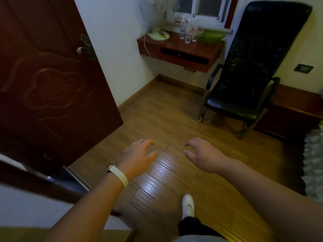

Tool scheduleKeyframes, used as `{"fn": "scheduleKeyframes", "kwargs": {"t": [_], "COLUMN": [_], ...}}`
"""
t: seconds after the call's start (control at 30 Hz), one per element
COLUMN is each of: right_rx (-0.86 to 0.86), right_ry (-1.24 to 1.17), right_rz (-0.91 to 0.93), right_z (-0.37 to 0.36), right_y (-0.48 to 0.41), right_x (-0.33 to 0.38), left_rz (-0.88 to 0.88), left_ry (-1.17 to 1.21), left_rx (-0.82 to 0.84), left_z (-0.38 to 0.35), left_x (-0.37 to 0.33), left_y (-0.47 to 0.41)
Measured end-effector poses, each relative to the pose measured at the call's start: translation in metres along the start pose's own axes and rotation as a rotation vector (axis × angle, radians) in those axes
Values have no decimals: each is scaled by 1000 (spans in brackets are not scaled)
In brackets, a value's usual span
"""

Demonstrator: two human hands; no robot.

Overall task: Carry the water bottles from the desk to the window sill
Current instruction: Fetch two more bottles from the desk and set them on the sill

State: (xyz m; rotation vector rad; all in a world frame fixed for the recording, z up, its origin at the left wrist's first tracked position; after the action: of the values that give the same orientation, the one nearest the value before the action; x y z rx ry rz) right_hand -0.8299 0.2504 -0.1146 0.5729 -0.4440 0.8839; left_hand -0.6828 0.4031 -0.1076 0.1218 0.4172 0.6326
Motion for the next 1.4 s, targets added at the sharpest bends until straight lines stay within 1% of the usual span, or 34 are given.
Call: {"fn": "scheduleKeyframes", "kwargs": {"t": [0.2,0.3,0.4,0.5,0.6,0.67,0.8,1.0,1.23,1.3,1.4], "right_rx": [63,37,48,28,-1,12,34,66,6,-11,-92], "right_ry": [-29,-49,-63,-50,-57,-65,-62,-55,-41,-43,-56], "right_rz": [7,20,25,57,75,97,116,75,-30,-56,-81], "right_z": [23,52,85,123,151,158,164,160,176,186,207], "right_y": [-101,-157,-203,-249,-290,-313,-365,-461,-592,-620,-659], "right_x": [-15,-25,-33,-35,-30,-22,-11,-3,29,42,53], "left_rz": [37,63,76,72,68,72,118,104,22,-7,-43], "left_ry": [3,-21,-56,-65,-28,-14,-5,-22,-36,-48,-60], "left_rx": [23,27,31,-10,-31,-20,-43,-42,1,19,18], "left_z": [13,26,44,66,81,88,108,130,170,187,213], "left_x": [13,9,-1,-13,-21,-18,6,49,119,129,138], "left_y": [-89,-147,-204,-257,-293,-311,-364,-455,-587,-620,-672]}}
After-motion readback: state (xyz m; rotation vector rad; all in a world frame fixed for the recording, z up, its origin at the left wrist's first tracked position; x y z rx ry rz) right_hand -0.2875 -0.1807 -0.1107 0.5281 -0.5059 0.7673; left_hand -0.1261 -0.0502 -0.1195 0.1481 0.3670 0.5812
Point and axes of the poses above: each hand's wrist, its own y-axis away from the middle knuckle, its own z-axis out of the back of the hand, x = y × z, the point moved 7 cm from there along -y, towards the middle knuckle, and after that the axes turned 12 degrees about -y, right-handed, at the moved point
